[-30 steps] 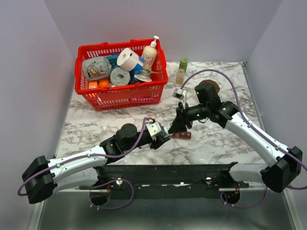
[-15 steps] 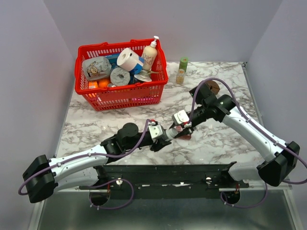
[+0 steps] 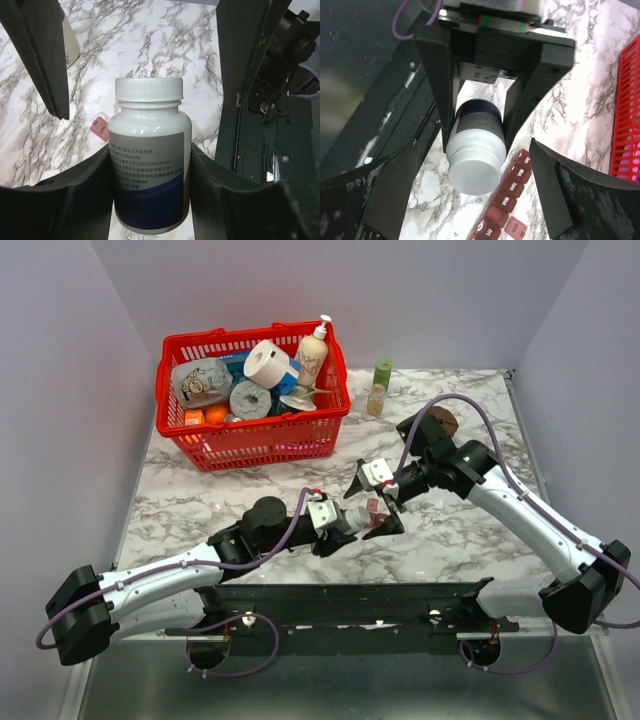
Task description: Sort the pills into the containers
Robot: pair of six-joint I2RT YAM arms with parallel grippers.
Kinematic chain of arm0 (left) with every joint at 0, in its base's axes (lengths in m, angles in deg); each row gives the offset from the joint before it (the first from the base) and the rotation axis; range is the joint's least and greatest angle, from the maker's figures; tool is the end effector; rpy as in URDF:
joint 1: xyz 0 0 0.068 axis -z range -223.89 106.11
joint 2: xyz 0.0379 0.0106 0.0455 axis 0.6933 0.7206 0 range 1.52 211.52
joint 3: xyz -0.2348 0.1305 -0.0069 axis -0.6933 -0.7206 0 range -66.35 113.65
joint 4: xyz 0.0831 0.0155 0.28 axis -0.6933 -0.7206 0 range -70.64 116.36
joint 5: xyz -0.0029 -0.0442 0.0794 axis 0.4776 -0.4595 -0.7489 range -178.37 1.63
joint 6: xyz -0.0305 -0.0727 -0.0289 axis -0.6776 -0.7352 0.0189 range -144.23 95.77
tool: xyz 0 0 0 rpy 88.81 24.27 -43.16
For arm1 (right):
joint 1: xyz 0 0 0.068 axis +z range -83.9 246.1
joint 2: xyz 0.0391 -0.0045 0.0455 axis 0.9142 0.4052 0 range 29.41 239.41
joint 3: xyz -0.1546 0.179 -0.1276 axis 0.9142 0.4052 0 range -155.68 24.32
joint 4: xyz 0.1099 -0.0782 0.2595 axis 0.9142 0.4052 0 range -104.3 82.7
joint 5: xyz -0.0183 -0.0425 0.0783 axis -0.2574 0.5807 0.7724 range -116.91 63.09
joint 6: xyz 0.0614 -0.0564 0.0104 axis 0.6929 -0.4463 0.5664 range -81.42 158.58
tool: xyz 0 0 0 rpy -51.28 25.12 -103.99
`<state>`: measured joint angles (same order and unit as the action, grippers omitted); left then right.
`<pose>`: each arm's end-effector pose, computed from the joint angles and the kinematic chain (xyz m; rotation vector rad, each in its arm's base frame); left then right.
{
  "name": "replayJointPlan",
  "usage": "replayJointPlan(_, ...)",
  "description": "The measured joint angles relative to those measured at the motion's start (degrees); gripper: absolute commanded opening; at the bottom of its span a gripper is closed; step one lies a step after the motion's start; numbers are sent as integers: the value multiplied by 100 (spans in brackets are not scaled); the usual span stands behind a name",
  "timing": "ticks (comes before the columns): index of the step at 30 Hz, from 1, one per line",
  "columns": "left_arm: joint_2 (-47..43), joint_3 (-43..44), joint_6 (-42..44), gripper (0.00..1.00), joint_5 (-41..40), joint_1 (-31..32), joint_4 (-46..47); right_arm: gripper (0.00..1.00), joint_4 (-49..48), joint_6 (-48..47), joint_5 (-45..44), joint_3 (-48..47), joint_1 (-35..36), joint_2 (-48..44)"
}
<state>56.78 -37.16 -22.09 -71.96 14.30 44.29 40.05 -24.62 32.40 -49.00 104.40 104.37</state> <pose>0.1358 -0.2582 0.2383 1.0938 1.4363 -0.9579 0.1918 0.2321 0.3239 -1.9040 1.0715 1.0548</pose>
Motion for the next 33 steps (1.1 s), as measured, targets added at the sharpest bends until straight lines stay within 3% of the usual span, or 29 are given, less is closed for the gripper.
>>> replayJointPlan(12, -378, -83, -4, 0, -179, 0, -7, 100, -1038, 2931, -1469, -238, -404, -769)
replayJointPlan(18, -374, -85, 2, 0, -374, 0, -17, 100, -1403, 4625, -437, 70, -444, -627)
replayJointPlan(25, -313, -85, 2, 0, -509, 0, 0, 99, -1880, 6194, -472, 654, -437, -629)
replayJointPlan(33, -188, -85, 2, 0, -533, 0, 0, 80, -2218, 6784, -636, 774, -400, -466)
